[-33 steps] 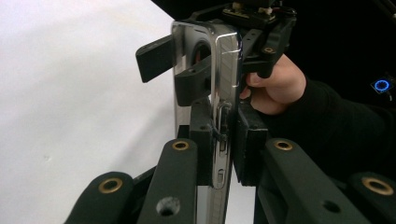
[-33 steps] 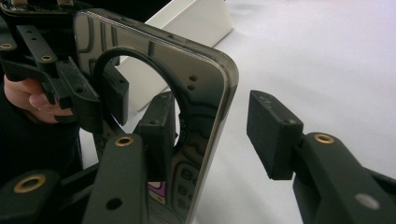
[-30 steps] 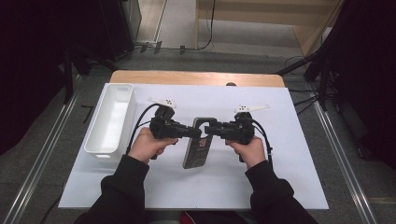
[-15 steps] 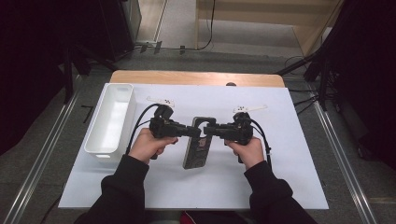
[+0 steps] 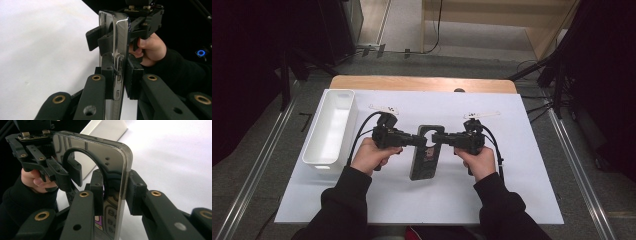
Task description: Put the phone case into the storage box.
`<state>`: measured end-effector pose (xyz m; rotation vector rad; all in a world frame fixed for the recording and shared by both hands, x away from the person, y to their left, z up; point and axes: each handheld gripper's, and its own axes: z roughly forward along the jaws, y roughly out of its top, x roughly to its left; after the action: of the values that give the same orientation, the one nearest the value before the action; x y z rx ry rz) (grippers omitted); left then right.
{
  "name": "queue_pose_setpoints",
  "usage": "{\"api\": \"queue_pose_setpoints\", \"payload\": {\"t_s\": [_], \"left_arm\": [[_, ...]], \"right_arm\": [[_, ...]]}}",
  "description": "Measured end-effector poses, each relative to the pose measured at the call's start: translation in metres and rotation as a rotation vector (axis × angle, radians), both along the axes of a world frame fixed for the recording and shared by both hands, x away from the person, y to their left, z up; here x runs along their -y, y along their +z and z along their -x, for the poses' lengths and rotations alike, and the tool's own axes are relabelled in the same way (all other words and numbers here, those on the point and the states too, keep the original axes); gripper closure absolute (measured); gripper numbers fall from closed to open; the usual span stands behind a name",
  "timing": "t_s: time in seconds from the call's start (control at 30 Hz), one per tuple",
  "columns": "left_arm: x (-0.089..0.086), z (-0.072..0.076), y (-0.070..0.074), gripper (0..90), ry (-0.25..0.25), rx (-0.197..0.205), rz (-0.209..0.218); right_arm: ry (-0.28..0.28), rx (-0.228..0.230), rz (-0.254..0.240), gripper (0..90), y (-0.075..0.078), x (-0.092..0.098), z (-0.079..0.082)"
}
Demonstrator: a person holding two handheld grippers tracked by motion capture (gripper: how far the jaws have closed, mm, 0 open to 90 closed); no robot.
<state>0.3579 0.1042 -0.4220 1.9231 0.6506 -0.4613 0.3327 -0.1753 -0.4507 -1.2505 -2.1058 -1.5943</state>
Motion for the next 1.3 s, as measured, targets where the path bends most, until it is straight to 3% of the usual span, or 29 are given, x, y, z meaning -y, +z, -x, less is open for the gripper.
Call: {"api": "queue_pose_setpoints", "payload": {"t_s": [0.57, 0.67, 0.8, 0.9, 1.07, 1.3], "left_arm": [[0.001, 0.005, 0.005, 75.3, 0.032, 0.064, -0.022], [0.001, 0.006, 0.007, 64.3, 0.042, 0.064, -0.023], [0.001, 0.008, 0.010, 45.5, 0.067, 0.097, -0.027], [0.000, 0.009, 0.013, 37.5, 0.095, 0.109, -0.039], [0.000, 0.010, 0.016, 29.0, 0.141, 0.131, -0.065], [0.001, 0.017, 0.022, 28.5, 0.211, 0.170, -0.123]], "right_arm": [[-0.022, -0.011, 0.045, 70.2, 0.008, -0.001, 0.003], [-0.026, -0.015, 0.049, 70.3, 0.008, -0.002, 0.003], [-0.032, -0.024, 0.053, 70.2, 0.008, -0.001, 0.003], [-0.041, -0.032, 0.056, 70.2, 0.009, -0.001, 0.003], [-0.061, -0.047, 0.064, 70.2, 0.009, 0.001, 0.003], [-0.091, -0.071, 0.074, 70.2, 0.010, 0.002, 0.001]]}}
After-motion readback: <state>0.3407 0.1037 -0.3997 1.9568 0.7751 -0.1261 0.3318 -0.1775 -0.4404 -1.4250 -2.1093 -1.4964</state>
